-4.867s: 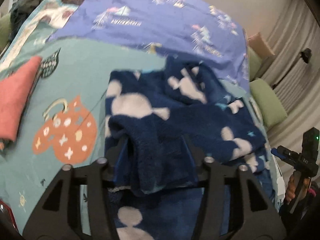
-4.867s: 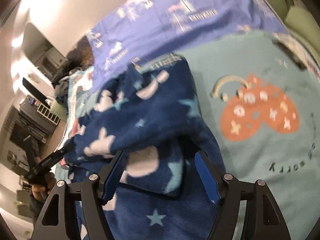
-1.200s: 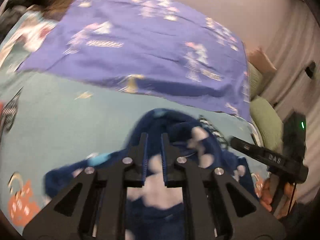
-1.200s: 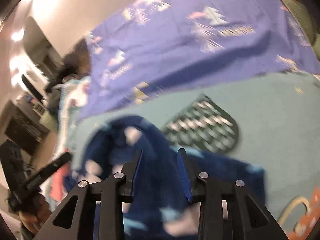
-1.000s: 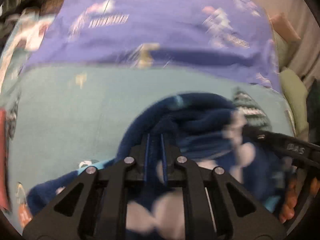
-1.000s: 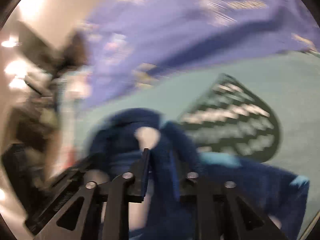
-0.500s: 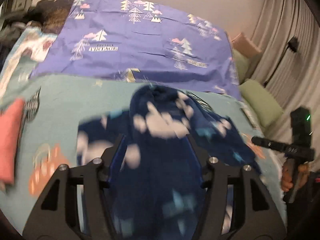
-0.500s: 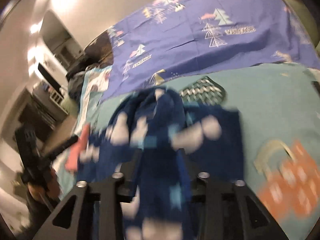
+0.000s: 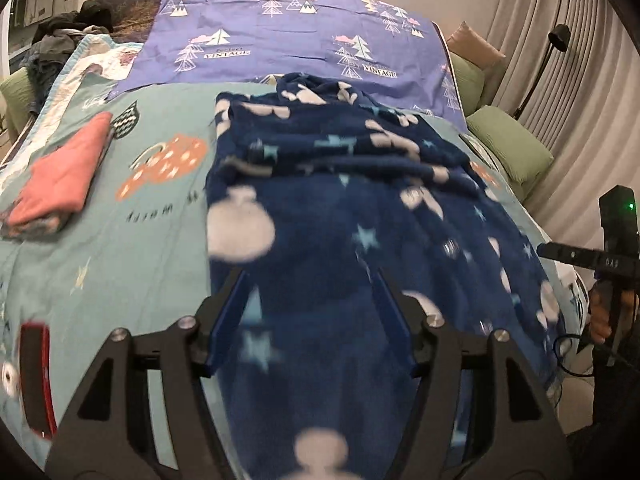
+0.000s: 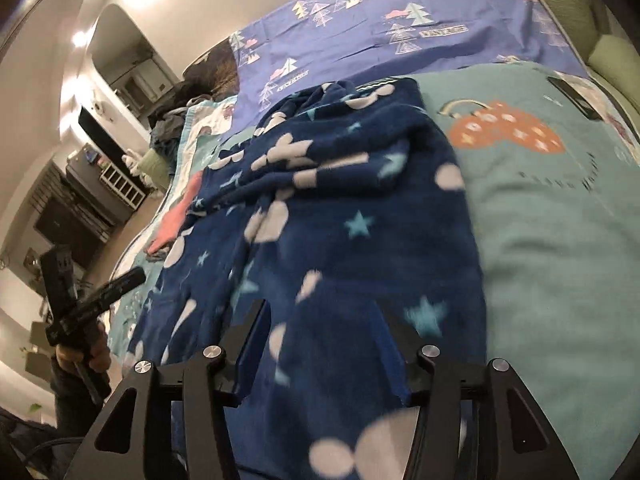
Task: Fold small clothes
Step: 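Release the fleece and lift both grippers away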
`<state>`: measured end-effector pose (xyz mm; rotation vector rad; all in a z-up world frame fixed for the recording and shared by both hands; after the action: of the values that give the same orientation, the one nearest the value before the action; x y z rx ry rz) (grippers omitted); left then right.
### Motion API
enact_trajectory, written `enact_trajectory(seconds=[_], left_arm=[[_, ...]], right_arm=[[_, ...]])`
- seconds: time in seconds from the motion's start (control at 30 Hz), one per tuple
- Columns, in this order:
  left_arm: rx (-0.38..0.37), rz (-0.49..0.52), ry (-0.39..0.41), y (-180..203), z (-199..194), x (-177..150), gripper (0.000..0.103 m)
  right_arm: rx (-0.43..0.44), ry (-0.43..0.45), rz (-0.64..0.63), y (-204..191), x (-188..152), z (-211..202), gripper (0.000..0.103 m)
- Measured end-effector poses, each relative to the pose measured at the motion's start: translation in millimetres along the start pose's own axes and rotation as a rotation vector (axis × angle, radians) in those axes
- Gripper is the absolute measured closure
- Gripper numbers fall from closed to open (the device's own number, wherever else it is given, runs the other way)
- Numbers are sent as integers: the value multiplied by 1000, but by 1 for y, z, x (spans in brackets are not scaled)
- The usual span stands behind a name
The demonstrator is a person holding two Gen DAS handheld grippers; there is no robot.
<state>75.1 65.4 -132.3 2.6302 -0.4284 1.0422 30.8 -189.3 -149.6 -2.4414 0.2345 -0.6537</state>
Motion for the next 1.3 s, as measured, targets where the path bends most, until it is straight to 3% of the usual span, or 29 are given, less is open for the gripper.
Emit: enact_trajectory(seconds=[0.07,0.17,0.3,0.53,0.57,0.63,0.67,0.73,0.8,0.87,1.07,1.17,1.3], left_arm=[[-34,12,10,16,-11,-10,38],[-86,79,24,50,-23,-20,37],[-175,144,-8,102,-22,-41,35],[-250,239,-80,172,-4,-88,35],[-231,254,-83,177,1,-93,37],[-176,271,-94,176,9,-98,84],[-175,247,-104,172,10,-98,90],[-264,131,-95,163,1,-92,91],[-288,96,-75,157,-9,-86,91],[-296,109,-50,158,-20,-82,93],[-311,160,-12,170,-38,-71,93],[-357,151,-26,174,-34,-68,93],[-431,187,-78,194,-21,-77,93]], right_arm=[[17,-1,9,-5,-10,-5,50],[27,5,-75,-26,-34,-17,50],[70,-6,-146,-51,-72,-25,49],[-4,24,-213,-56,-130,-19,48],[-1,25,-218,-56,-136,-19,48],[2,24,-238,-59,-148,-19,48],[6,20,-250,-61,-151,-19,48],[29,16,-290,-72,-161,-17,47],[49,13,-337,-84,-169,-14,40],[59,11,-413,-101,-177,-7,33],[18,1,-551,-124,-190,27,33],[122,-91,-503,-122,-199,44,33],[251,-147,-479,-119,-208,28,33]])
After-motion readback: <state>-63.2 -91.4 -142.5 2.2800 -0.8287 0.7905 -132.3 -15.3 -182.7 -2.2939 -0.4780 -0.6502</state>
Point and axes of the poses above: each gripper's, at about its wrist camera, not at the fingertips, and z roughly the way its jaws point, y to its right, x to its top, the point moved 9 cm from there along z, roughly the way its jaws point, and after that the axes turned 7 degrees about z, right-handed, at the moved point
